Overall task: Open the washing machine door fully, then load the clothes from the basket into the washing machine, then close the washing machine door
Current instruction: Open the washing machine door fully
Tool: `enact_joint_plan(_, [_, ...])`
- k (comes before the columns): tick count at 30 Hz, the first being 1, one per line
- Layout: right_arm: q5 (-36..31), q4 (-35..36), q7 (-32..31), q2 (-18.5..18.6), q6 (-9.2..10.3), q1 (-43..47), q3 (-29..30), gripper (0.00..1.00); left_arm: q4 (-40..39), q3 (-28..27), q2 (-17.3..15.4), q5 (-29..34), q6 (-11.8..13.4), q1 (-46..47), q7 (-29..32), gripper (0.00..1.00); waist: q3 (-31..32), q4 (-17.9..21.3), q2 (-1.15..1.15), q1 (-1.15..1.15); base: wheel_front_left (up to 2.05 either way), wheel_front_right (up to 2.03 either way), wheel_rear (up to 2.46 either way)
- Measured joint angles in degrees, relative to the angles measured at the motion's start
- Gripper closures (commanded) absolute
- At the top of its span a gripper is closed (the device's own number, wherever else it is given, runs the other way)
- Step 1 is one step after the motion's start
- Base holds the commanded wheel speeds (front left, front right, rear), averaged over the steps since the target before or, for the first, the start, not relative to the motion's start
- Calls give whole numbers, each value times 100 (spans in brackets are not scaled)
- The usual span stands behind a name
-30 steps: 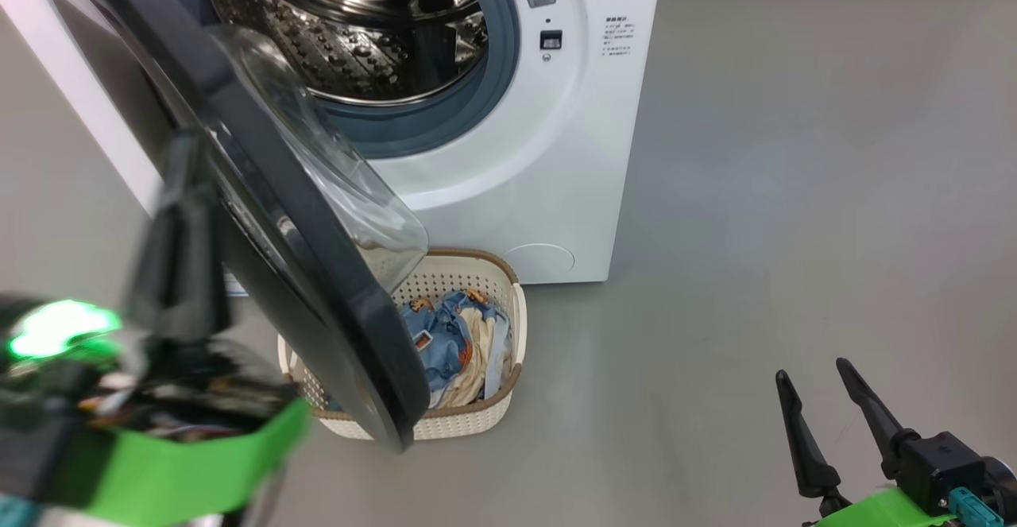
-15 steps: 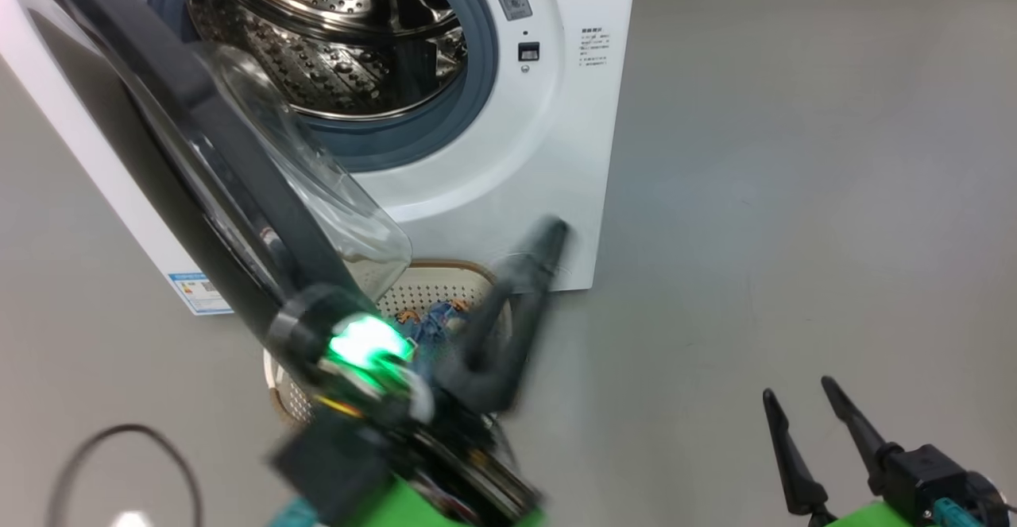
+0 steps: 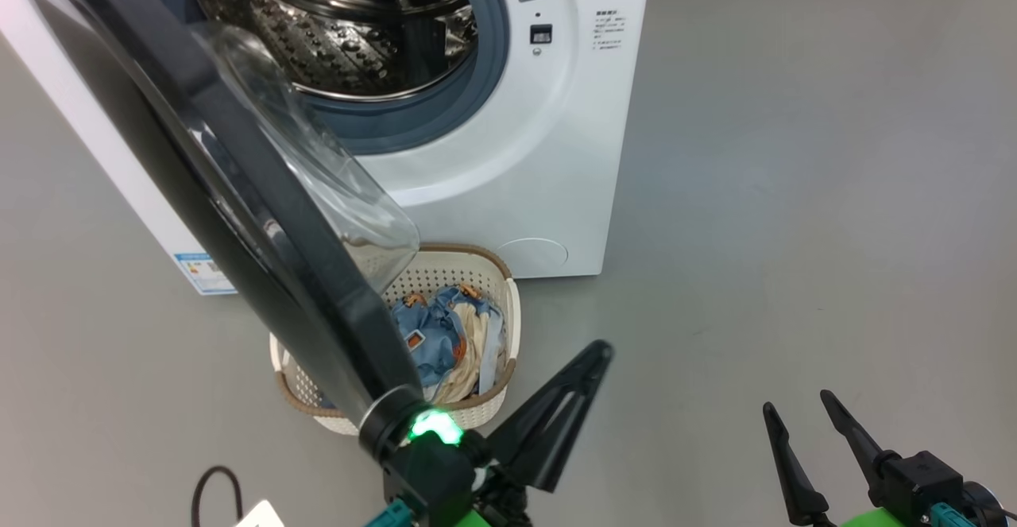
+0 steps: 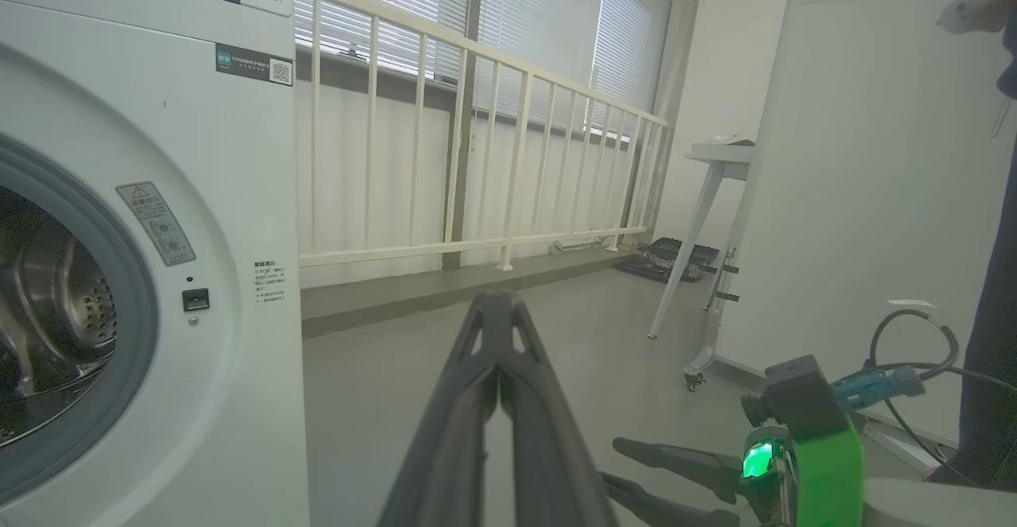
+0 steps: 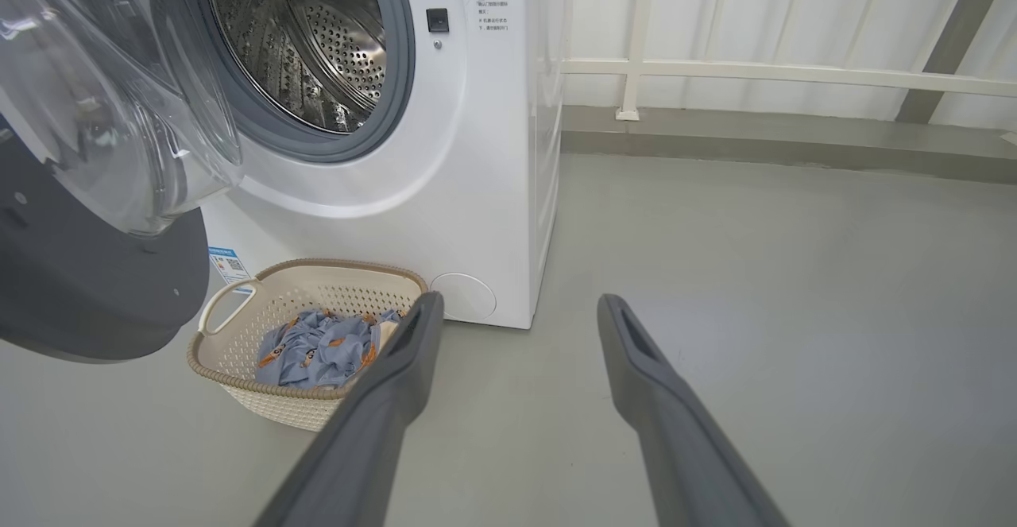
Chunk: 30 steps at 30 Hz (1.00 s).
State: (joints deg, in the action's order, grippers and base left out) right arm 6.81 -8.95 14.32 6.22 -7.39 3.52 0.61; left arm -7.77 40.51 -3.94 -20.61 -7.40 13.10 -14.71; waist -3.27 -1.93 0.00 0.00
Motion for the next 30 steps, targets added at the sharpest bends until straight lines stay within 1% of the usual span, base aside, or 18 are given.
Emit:
enact_joint_plan(7, [42,-26,0,15,0,-7,7,0,666,-209,21,-156,0,-197,1,100,-88,-102,0,0,0,0,0])
enact_joint_plan(17, [42,-44,0,52,0,-142,-27,0,1469,-844,112,-263,0,-97,2,100,-232,-150,0,0,0,0,0])
enact_joint_plan(22, [43,-49,0,70,0,-142,-25,0,1647,-1109,114,-285,0,55,2,100,-287,-150,0,0,0,0,0])
enact_joint_plan(30, [62,-112,0,69,0,-160,-54,0,1701,-1087,122,-417,12,136,2,100,-348,-220,0,0,0,0,0])
